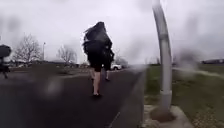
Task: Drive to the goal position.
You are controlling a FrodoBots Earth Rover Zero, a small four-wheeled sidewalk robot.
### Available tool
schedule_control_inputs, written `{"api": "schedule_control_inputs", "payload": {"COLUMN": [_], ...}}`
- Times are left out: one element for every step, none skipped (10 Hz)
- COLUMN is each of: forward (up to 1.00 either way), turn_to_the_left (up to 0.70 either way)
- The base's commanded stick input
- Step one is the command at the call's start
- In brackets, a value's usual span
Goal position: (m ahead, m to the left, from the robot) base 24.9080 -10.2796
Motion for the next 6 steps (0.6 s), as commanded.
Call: {"api": "schedule_control_inputs", "payload": {"forward": [0.0, 0.0, 0.0, 0.0, 0.0, 0.0], "turn_to_the_left": [0.19, 0.69, 1.0, 1.0, 1.0, 1.0]}}
